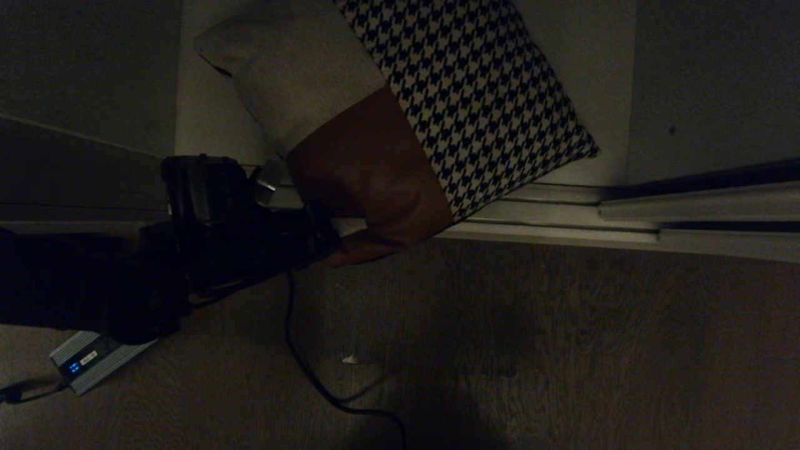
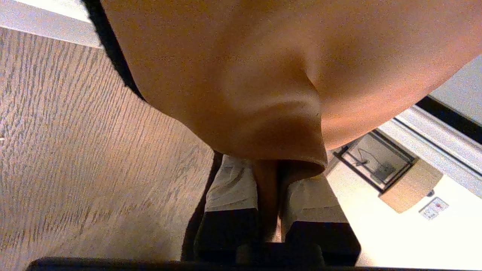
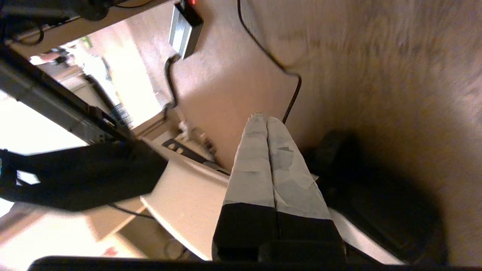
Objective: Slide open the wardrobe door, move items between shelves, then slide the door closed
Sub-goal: Place the pillow on the higher shelf
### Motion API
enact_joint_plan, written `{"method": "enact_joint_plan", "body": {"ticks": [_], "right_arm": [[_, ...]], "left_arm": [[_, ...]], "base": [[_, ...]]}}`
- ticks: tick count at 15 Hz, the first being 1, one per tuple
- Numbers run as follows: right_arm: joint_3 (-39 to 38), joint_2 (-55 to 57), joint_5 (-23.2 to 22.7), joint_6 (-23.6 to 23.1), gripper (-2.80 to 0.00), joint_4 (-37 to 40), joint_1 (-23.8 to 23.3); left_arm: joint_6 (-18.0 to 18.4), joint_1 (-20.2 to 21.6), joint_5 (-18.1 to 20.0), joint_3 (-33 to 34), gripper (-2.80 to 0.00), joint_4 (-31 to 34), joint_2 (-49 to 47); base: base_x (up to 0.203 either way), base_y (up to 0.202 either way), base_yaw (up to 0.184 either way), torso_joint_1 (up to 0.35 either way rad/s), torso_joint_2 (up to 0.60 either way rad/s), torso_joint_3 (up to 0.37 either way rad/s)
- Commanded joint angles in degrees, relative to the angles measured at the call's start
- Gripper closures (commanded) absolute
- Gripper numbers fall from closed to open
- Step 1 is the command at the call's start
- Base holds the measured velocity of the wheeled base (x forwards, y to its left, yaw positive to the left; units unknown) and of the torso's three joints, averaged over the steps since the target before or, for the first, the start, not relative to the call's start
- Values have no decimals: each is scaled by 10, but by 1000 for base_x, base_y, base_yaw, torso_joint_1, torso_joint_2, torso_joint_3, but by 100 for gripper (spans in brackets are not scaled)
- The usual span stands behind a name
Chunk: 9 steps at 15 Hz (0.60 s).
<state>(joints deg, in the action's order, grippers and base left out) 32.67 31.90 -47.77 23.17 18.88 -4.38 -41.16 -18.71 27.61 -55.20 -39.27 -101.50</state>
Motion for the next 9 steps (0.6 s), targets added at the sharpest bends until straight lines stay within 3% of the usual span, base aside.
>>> {"method": "enact_joint_plan", "body": {"ticks": [1,3,5,7,9], "right_arm": [[8,-95,4,0,0,21,0],[27,-151,20,-2,0,63,0],[45,-161,77,-8,0,90,0],[52,-163,130,-12,0,86,0],[77,-166,151,-13,0,81,4]], "left_arm": [[-2,0,-2,0,0,-2,4],[-2,1,-3,3,0,-3,5],[-2,1,-17,2,0,-4,3],[-2,1,-27,1,0,-5,2],[-2,2,-27,-3,0,-5,2]], "base": [[0,0,0,0,0,0],[0,0,0,0,0,0],[0,0,0,0,0,0],[0,0,0,0,0,0],[0,0,0,0,0,0]]}}
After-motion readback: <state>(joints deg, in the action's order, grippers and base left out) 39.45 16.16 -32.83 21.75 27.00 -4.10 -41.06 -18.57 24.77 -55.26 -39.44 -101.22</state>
